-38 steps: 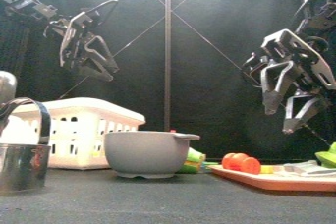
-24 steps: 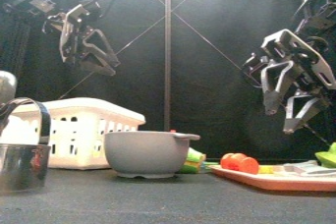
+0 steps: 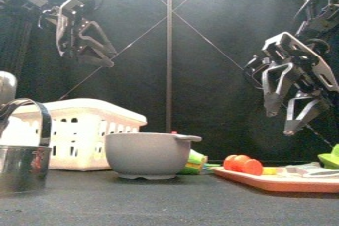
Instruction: Grab banana
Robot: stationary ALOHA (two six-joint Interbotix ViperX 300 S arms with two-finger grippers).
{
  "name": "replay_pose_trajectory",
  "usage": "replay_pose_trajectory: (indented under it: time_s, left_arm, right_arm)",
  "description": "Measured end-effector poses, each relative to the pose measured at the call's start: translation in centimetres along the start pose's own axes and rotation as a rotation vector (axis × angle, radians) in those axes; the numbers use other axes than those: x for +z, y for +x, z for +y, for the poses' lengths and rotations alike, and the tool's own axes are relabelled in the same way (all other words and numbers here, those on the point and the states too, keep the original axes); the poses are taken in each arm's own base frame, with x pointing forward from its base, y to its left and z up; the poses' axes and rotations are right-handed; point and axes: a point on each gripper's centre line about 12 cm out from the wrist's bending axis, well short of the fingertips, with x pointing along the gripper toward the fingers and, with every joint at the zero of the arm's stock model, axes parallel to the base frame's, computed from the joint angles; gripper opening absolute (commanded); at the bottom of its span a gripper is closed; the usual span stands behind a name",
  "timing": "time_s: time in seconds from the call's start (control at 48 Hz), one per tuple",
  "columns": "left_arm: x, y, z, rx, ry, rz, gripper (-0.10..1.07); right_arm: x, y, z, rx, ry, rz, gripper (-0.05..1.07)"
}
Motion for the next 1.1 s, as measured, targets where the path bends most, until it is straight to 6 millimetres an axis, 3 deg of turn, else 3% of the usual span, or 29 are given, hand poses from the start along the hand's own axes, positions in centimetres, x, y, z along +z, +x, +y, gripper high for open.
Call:
replay_pose_trajectory:
  time_s: [0.875, 1.104]
  left_arm:
    - [0.1, -1.0, -0.7, -0.051, 0.024, -0.027, 0.79]
    - [-0.6, -1.0, -0.9, -0.080, 0.108, -0.021, 0.78]
  right_arm:
    - [1.2, -0.2, -0.1, -0.002, 0.012, -0.032, 0.85]
    - [2.2, -0.5, 1.0, 0.009, -0.109, -0.081, 0.84]
